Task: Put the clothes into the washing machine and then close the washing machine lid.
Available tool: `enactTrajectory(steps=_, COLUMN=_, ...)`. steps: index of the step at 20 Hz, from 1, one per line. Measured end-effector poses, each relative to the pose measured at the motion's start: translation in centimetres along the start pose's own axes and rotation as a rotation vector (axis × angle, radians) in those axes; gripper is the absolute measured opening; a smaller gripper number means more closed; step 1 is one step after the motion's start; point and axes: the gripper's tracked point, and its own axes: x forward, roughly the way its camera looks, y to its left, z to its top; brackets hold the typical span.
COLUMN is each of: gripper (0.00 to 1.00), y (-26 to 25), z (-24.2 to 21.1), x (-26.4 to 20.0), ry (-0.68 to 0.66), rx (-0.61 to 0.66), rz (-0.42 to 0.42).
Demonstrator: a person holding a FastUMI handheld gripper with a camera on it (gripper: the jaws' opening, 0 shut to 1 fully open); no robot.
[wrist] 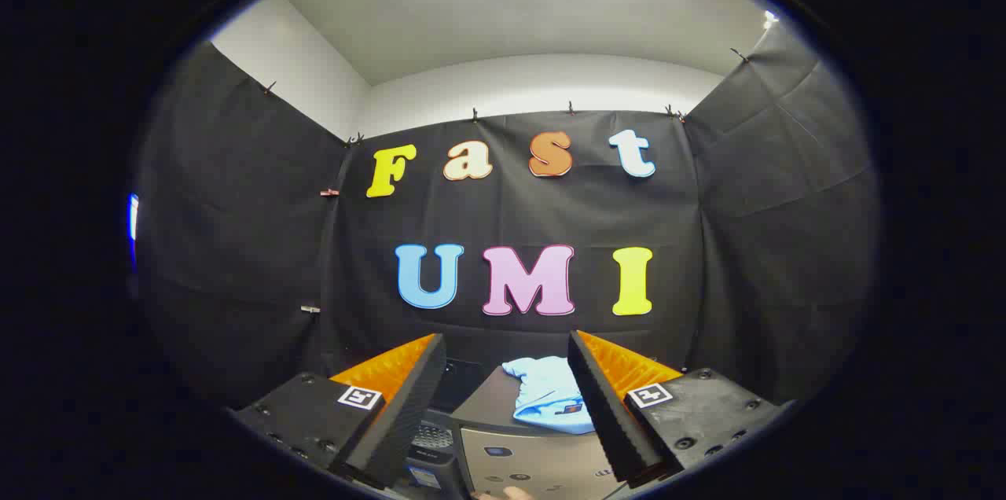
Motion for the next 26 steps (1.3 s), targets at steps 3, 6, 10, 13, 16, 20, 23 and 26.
enactTrajectory(steps=3, gripper=0.98, y=-0.1, z=0.1, x=0.0, ry=0.003, rx=-0.006, rz=-0.004)
enactTrajectory(steps=6, gripper=0.98, y=0.0, z=0.2, x=0.0, ry=-0.001, rx=-0.001, rz=-0.009)
enactTrajectory(steps=10, gripper=0.98, y=0.0, z=0.1, x=0.1, ry=0.001, rx=-0.010, rz=-0.016)
enactTrajectory(steps=13, gripper=0.98, y=0.0, z=0.1, x=0.1, ry=0.007, rx=-0.010, rz=-0.015)
enactTrajectory(steps=16, gripper=0.98, y=0.1, z=0.0, x=0.2, ry=0.012, rx=-0.009, rz=-0.018)
enactTrajectory(steps=20, gripper=0.98, y=0.1, z=-0.1, x=0.3, ry=0.023, rx=-0.011, rz=-0.023)
enactTrajectory(steps=23, gripper=0.98, y=0.1, z=-0.3, x=0.7, ry=0.038, rx=-0.014, rz=-0.029)
enactTrajectory(steps=26, gripper=0.98, y=-0.4, z=-0.7, x=1.2, ry=0.051, rx=-0.015, rz=-0.041)
